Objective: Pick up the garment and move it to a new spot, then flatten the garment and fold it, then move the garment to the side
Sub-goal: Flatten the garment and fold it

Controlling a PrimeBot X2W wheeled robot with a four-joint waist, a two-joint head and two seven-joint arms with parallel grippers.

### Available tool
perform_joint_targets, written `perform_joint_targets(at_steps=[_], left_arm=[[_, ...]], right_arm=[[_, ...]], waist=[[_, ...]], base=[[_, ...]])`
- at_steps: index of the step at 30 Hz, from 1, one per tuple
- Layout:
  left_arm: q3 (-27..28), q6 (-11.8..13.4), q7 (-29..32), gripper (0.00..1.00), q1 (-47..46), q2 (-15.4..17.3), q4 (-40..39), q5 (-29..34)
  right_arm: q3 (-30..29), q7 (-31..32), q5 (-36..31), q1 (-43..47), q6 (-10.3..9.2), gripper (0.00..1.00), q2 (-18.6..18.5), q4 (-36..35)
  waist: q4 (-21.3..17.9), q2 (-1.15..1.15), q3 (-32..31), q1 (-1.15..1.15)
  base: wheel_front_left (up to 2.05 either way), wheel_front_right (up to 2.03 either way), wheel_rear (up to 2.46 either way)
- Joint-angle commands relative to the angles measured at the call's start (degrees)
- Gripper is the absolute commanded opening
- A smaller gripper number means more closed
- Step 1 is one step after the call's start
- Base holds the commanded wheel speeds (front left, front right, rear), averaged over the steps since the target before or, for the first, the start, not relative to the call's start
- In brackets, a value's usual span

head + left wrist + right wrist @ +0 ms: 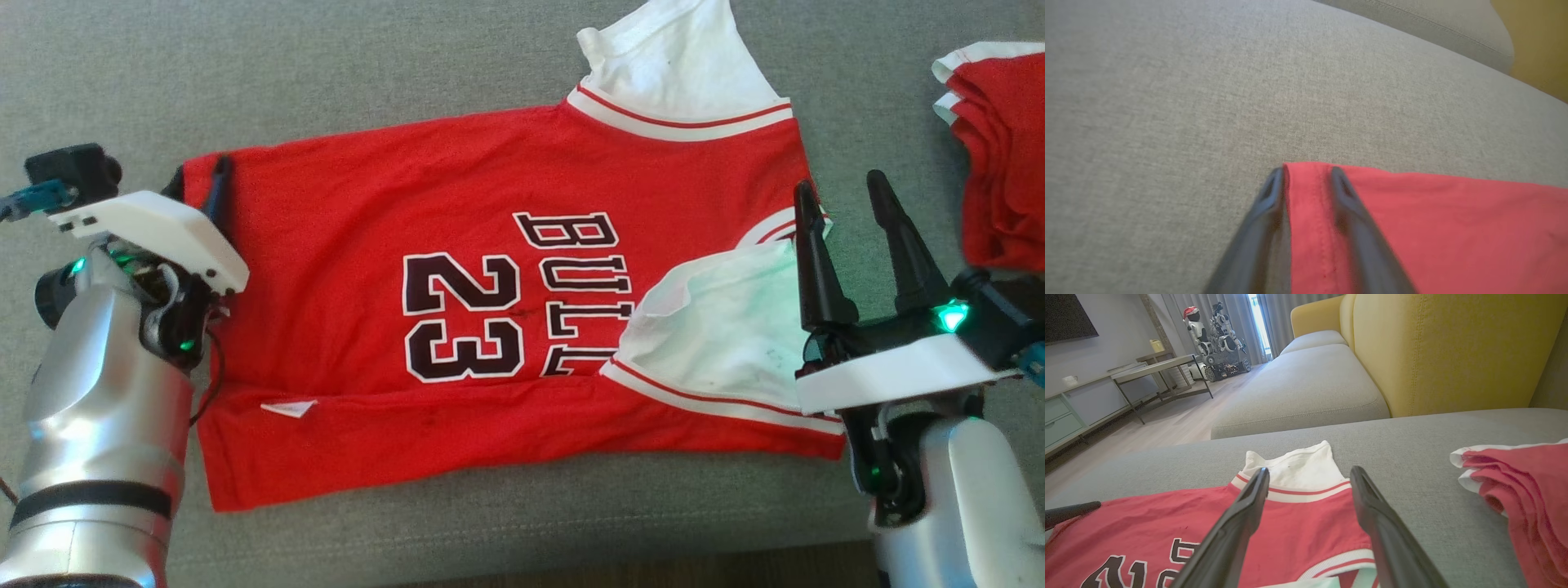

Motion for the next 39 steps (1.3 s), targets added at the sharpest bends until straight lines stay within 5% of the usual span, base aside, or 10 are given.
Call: perform_joint_targets(at_steps=[1,12,27,38,39], left_arm=[[1.0,-0.4,0.5,0.0,-0.3,1.8,0.2,-0.5],[-2.9,-1.4,-7.0,0.0,-4.5,1.7,2.3,1.2],[-8.6,-1.7,-13.6,0.0,-11.8,-4.0,1.1,2.0],[-12.5,-1.7,-15.1,0.0,-13.8,-5.7,1.4,-0.1],[-12.7,-1.7,-15.3,0.0,-13.8,-5.7,1.6,-0.3]], right_arm=[[1.3,-0.6,0.3,-1.4,0.21,1.0,-0.3,-1.6],[-2.0,-1.9,1.9,-13.4,0.21,1.0,-4.4,7.6],[3.6,8.5,9.1,-40.3,0.21,1.0,-12.2,38.3],[7.7,14.2,7.7,-50.9,0.21,1.0,-12.8,56.0],[7.9,13.7,7.9,-51.3,0.21,0.27,-12.8,56.6]], waist=[[0.0,0.0,0.0,-0.01],[2.0,0.0,0.4,-0.01],[10.1,0.0,5.7,-0.01],[12.0,0.0,8.2,-0.01],[12.0,0.0,8.2,-0.01]], base=[[0.0,0.0,0.0],[0.0,0.0,0.0],[0.0,0.0,0.0],[0.0,0.0,0.0],[0.0,0.0,0.0]])
